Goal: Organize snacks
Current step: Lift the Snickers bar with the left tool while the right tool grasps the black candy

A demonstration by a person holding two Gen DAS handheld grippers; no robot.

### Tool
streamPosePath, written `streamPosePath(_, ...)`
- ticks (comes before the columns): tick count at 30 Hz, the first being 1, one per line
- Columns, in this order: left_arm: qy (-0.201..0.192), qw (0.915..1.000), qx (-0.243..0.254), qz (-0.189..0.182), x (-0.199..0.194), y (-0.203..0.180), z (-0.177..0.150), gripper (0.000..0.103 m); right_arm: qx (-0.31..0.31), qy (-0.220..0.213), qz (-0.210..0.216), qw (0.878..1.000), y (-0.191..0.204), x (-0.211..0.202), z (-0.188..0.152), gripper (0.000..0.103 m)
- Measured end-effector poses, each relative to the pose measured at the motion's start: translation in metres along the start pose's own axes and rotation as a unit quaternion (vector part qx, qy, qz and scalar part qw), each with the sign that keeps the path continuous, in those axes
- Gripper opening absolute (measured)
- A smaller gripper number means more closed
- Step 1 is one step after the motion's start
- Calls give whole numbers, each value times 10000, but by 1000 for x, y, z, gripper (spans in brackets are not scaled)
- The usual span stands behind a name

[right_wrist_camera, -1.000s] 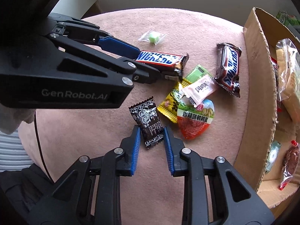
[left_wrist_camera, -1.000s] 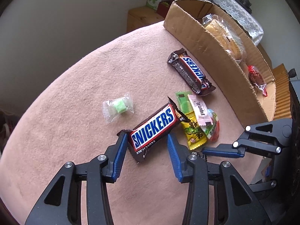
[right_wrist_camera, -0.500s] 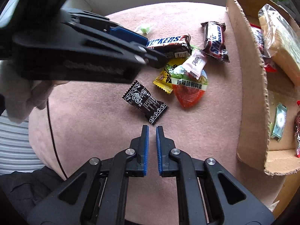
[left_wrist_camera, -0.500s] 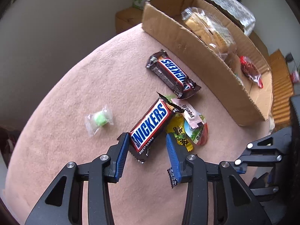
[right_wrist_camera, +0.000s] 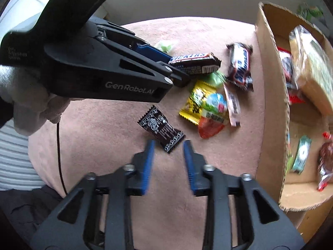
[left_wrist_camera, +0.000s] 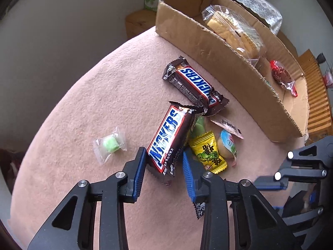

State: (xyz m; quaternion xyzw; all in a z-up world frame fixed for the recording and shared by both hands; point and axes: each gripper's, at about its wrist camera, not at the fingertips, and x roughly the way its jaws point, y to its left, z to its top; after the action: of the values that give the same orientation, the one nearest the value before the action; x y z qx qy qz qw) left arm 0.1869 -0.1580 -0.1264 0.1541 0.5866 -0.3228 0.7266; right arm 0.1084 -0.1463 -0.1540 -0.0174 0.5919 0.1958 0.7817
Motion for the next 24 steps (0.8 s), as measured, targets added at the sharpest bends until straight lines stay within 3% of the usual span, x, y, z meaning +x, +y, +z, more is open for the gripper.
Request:
streamPosePath(9, -54, 9982, -600, 76, -16, 37, -36, 30, -862, 189, -176, 9959, 29, 20, 13, 43)
streamPosePath(12, -56, 9946, -1034, -9, -23, 51, -59, 30, -852, 285, -159, 9958, 28, 24, 14, 41)
streamPosePath(16, -153, 9902, -1391, -8, -31, 57, -85, 30, -737, 291, -150, 9967, 22, 22, 15, 27)
streamPosePath(21, -155, 9901, -1398, 20, -34, 53, -97, 31, -445, 256, -86, 9986, 4, 12, 16, 17)
streamPosePath(24, -120, 9898, -1420, 53, -31, 48, -88, 39, -182, 223, 79, 9996, -11, 0, 18, 15)
